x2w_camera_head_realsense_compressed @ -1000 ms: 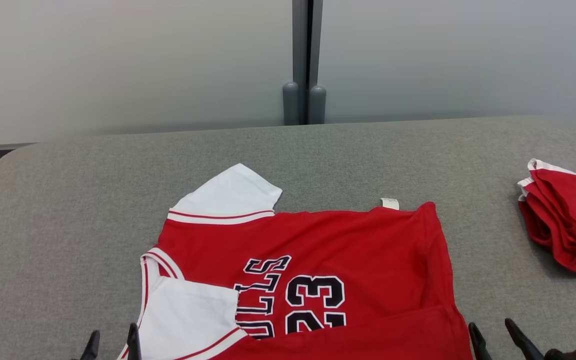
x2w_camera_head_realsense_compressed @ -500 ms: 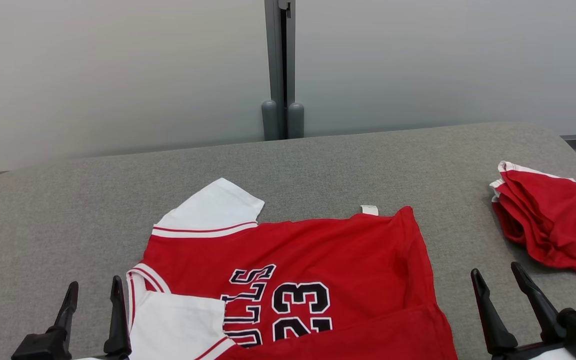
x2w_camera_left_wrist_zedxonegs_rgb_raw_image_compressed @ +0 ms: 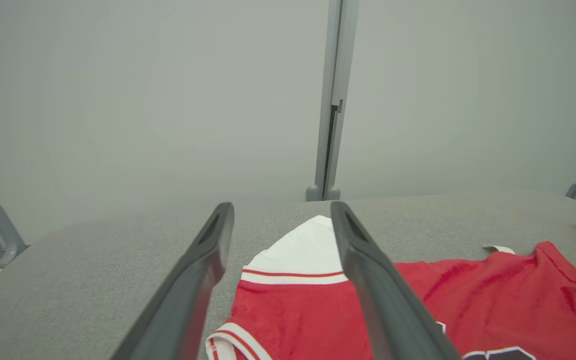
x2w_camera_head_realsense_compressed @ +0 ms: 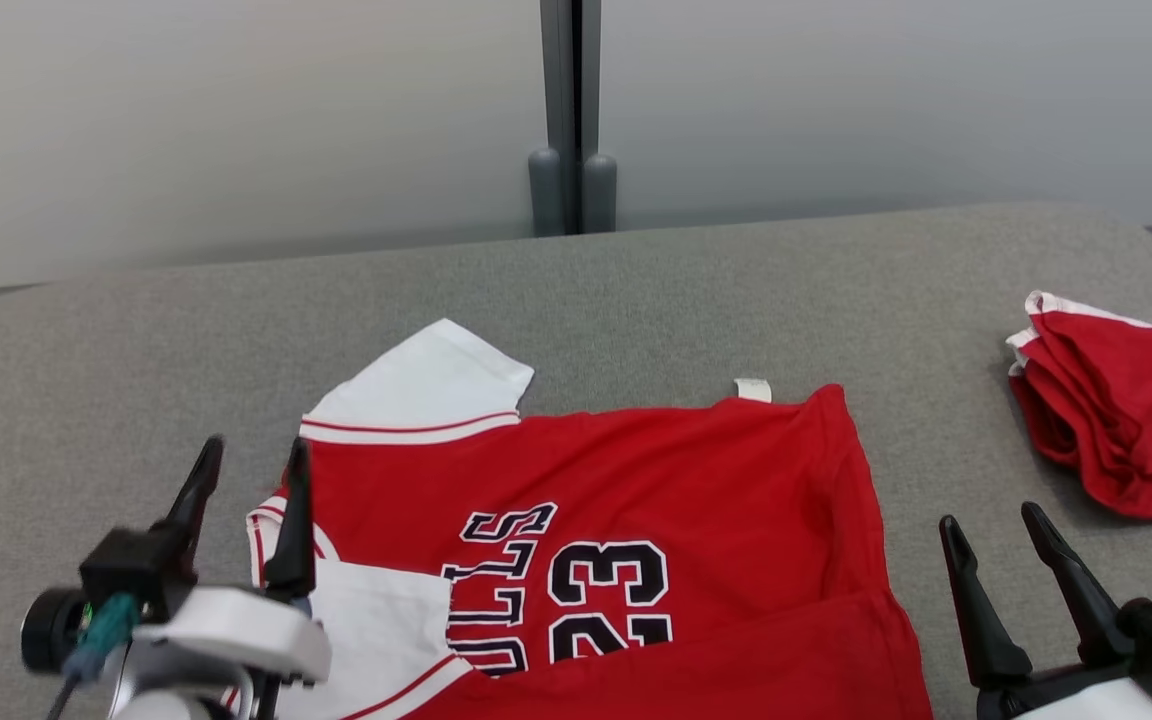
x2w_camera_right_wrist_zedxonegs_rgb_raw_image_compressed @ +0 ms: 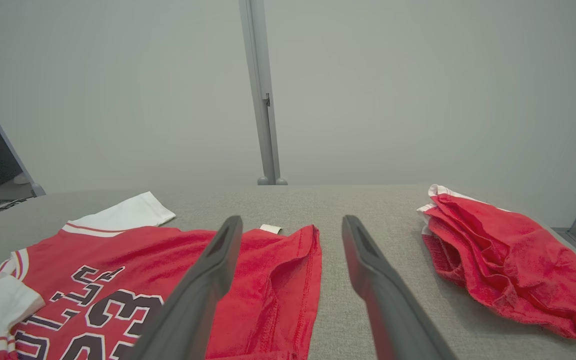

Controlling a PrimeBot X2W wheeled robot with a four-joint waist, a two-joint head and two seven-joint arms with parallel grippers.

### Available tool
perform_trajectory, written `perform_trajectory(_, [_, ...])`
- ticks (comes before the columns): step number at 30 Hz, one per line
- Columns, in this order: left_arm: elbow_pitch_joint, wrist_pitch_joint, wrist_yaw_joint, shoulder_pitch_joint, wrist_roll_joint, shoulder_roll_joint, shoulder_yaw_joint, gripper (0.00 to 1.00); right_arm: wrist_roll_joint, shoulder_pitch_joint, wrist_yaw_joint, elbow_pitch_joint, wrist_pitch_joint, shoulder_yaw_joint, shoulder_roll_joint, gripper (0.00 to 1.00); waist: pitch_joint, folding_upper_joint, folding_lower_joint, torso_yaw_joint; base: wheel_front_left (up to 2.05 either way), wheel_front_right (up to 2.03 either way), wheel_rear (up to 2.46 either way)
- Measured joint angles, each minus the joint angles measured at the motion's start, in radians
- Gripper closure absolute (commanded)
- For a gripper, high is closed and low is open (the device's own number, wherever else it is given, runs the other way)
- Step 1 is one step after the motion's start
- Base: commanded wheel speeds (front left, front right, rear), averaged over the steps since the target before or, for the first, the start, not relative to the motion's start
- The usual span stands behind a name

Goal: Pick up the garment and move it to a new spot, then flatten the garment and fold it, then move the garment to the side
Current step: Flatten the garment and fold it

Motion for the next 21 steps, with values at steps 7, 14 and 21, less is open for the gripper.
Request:
perform_trajectory(7, [0.246,0.058,-0.106,-0.368,-0.03,-0.023,-0.052,0.0,-0.006,-0.098,0.0,-0.019,0.002,0.029,-0.001,0.0,0.141,0.0,0.0,-0.022,0.0,0.0,0.0])
perform_trajectory(14, [0.621,0.092,-0.181,-0.657,-0.036,-0.035,-0.091,0.0,-0.006,-0.165,0.0,0.005,-0.022,0.058,0.016,0.0,0.277,0.0,0.0,-0.076,0.0,0.0,0.0])
perform_trajectory(21, [0.928,0.104,-0.192,-0.814,-0.026,-0.009,-0.096,0.0,-0.004,-0.205,0.0,0.043,-0.052,0.072,0.033,0.0,0.357,0.0,0.0,-0.146,0.0,0.0,0.0])
